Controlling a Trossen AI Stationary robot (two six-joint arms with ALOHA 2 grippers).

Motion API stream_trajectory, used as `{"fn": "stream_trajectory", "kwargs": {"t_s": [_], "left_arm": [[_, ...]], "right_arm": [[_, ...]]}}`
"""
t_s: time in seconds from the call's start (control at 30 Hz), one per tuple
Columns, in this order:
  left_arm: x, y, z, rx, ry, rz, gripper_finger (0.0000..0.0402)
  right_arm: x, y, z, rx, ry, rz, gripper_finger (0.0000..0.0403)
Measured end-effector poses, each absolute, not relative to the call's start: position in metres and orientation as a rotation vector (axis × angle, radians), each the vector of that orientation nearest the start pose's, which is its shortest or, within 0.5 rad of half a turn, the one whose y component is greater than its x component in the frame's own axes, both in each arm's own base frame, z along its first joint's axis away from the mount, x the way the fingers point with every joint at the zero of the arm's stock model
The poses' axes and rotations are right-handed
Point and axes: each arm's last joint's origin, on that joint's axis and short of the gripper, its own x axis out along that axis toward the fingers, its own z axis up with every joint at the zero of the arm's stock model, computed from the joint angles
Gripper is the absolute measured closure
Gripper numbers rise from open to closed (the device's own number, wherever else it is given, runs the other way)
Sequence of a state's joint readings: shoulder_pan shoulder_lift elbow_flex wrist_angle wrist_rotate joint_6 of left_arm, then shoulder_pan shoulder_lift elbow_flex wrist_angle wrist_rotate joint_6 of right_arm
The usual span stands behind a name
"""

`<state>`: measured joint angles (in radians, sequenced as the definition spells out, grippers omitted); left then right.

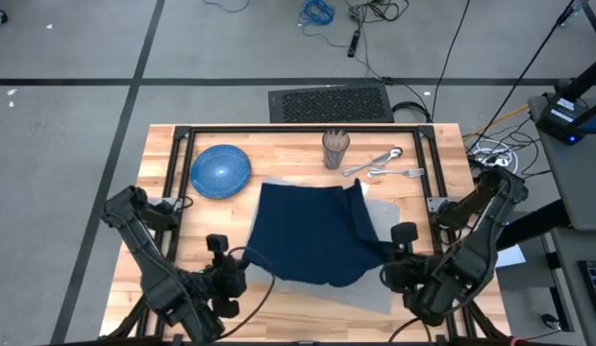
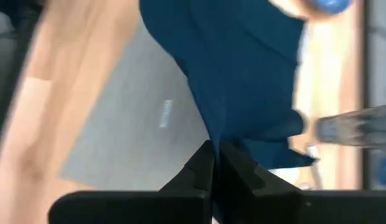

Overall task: Set table place
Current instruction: Fold the blue napkin

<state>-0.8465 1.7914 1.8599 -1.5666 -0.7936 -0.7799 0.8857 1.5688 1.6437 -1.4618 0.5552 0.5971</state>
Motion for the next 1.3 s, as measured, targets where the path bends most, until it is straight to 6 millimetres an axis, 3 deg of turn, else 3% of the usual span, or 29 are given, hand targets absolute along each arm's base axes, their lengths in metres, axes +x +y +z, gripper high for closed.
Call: {"fn": "stream_trajectory", "kwargs": {"t_s": [0.17,0.4,0.57,0.73,0.87,1.03,1.2,1.3], "left_arm": [[0.230,-0.230,0.349,0.369,0.949,0.313,0.0402],[0.226,-0.229,0.358,0.440,0.879,0.311,0.0402],[0.227,-0.202,0.385,0.497,0.766,0.376,0.0402],[0.225,-0.160,0.413,0.540,0.692,0.486,0.0402],[0.221,-0.122,0.432,0.552,0.675,0.587,0.0402],[0.218,-0.082,0.463,0.583,0.625,0.699,0.0402],[0.225,-0.054,0.508,0.623,0.505,0.768,0.0402],[0.225,-0.046,0.534,0.621,0.417,0.766,0.0401]], "right_arm": [[0.189,0.208,0.356,-0.361,1.046,0.018,0.0403],[0.191,0.193,0.358,-0.506,1.009,-0.097,0.0403],[0.199,0.162,0.368,-0.508,1.038,-0.158,0.0403],[0.196,0.125,0.387,-0.495,0.993,-0.246,0.0403],[0.189,0.094,0.412,-0.474,0.913,-0.340,0.0403],[0.181,0.061,0.458,-0.471,0.754,-0.444,0.0403],[0.174,0.036,0.506,-0.475,0.580,-0.515,0.0403],[0.166,0.027,0.524,-0.432,0.511,-0.511,0.0403]]}}
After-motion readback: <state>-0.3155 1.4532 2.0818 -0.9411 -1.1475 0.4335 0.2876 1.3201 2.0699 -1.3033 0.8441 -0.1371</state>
